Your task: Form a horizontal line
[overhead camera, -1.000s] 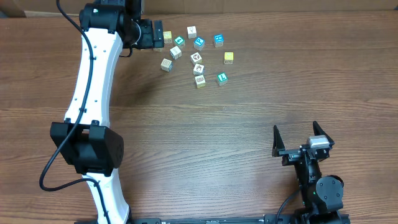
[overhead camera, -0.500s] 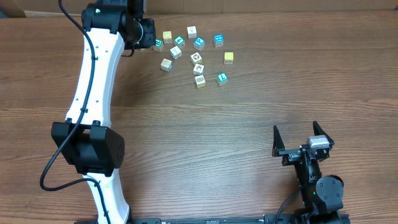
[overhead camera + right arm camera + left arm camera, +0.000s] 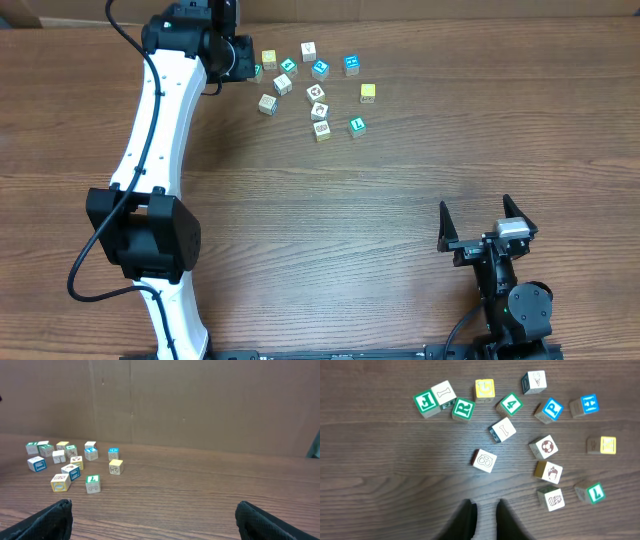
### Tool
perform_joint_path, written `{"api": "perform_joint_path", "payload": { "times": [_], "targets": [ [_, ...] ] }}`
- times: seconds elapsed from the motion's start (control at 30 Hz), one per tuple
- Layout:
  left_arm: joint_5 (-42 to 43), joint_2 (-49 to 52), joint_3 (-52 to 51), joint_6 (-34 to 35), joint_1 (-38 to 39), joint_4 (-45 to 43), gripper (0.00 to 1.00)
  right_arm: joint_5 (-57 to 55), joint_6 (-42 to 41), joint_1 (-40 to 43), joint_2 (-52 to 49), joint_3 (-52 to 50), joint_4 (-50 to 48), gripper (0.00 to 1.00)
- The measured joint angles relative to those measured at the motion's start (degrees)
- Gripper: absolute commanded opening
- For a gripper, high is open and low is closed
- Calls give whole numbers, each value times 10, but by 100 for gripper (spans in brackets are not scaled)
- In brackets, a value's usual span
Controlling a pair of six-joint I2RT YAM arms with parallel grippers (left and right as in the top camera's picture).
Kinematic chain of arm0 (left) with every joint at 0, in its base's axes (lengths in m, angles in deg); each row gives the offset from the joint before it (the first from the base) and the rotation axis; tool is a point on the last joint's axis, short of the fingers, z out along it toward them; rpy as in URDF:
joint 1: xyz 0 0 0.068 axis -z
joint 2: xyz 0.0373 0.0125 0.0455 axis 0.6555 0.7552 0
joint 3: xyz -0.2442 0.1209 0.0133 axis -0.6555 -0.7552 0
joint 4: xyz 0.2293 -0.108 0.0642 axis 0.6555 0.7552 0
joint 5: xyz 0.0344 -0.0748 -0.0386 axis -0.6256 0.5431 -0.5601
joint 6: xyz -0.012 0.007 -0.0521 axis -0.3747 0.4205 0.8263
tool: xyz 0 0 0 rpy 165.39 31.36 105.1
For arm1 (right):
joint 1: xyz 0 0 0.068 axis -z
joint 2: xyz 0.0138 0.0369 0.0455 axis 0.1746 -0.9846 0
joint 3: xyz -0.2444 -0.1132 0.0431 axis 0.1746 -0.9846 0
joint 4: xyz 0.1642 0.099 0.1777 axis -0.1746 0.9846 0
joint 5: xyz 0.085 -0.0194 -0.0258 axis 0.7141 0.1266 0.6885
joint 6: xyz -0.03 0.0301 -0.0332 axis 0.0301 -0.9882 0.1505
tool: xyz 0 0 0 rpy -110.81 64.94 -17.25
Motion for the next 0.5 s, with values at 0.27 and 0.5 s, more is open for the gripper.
{"api": "perform_joint_path", "payload": {
  "times": [0.27,0.5],
  "targets": [
    [0,0,-24,7,0,-15,17,0,0,0,0,0,0,100],
    [0,0,-36,7,0,-15,14,0,0,0,0,0,0,100]
  ]
}}
